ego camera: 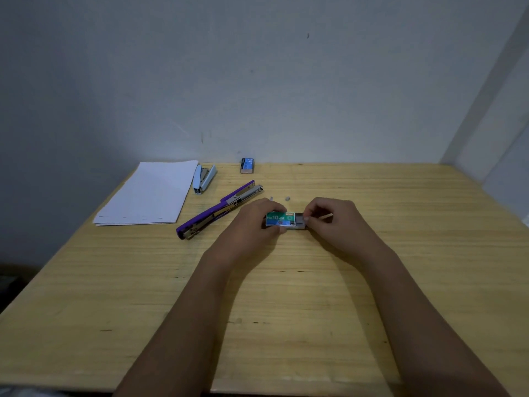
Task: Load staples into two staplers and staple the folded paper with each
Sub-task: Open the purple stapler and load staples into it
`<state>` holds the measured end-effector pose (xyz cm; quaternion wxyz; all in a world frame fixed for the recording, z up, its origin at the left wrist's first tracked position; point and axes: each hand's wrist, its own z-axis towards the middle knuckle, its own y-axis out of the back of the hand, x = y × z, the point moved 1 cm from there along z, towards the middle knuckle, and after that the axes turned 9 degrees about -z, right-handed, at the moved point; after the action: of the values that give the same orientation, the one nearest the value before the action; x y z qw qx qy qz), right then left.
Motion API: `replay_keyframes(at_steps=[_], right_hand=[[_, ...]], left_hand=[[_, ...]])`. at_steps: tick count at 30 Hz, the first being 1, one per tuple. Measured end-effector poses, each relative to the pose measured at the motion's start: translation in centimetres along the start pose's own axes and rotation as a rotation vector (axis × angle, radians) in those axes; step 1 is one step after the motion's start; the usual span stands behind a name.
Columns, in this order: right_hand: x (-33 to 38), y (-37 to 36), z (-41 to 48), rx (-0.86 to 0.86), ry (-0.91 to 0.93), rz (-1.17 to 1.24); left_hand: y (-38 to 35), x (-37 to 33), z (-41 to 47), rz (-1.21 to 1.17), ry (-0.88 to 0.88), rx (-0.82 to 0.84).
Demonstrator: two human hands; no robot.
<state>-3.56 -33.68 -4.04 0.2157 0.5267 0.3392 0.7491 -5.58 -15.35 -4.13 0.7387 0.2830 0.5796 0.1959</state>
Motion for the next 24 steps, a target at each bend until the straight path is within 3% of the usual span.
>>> replay_keyframes(at_steps=[16, 24], right_hand=[[1.0, -0.2, 0.8, 0.046, -0.143, -0.053], [0.9, -1.2, 1.3, 0.03, -0.05, -0.275]], left_hand=[[0.2, 0.5, 0.2, -0.015, -0.019, 0.029], [0.2, 0.8, 0.5, 0.039, -0.019, 0.031]])
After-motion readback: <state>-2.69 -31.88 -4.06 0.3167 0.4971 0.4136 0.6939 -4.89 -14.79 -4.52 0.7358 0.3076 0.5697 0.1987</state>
